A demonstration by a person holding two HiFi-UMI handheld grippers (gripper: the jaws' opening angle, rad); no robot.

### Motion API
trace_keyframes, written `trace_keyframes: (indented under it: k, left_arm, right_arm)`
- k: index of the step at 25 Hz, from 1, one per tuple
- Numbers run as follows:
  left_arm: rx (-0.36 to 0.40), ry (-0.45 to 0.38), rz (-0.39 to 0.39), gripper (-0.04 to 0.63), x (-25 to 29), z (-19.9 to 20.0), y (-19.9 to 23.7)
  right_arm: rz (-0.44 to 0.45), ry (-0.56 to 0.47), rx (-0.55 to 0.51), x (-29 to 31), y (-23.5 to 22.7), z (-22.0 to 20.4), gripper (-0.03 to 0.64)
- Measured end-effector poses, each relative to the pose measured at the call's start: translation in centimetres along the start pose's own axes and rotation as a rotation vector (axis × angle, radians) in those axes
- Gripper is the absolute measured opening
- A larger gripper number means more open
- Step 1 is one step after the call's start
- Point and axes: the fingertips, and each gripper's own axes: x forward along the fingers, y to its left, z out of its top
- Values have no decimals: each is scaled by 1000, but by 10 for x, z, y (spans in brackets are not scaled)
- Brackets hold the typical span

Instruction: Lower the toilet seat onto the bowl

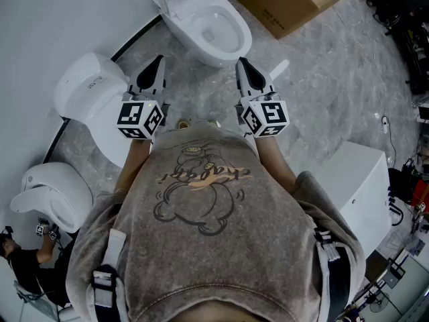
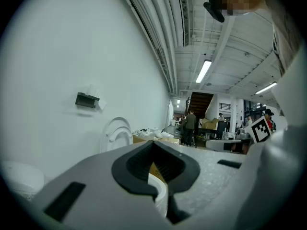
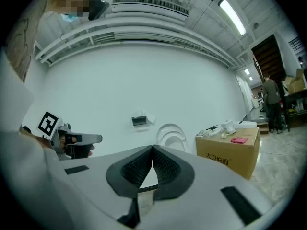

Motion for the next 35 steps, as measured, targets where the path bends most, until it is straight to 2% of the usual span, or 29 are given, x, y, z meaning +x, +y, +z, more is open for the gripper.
trace_keyframes:
  k: [5,12,18,23,28,35]
  left_arm:
    - [15,6,-7,9,1,-2,-13]
    - [3,-5,43,9,5,-11,-14]
    - [-4,-24,39,9,32,-1,-3]
    - [-8,-37,36,9,81,11,33]
    - [4,-43,34,9,137,44,79]
    - [18,-23,0,9,206,80,154]
  right_arm:
    - [24,-25,5,-10,-3,1,28]
    - [71,10,3,-15,-14,-17,28]
    - [49,37,19,11,-35,-26,28]
    - [39,46,11,65,-56,-22,28]
    - [61,18,13,141,-68,13,28]
    - [47,0,13,254,-73,44,28]
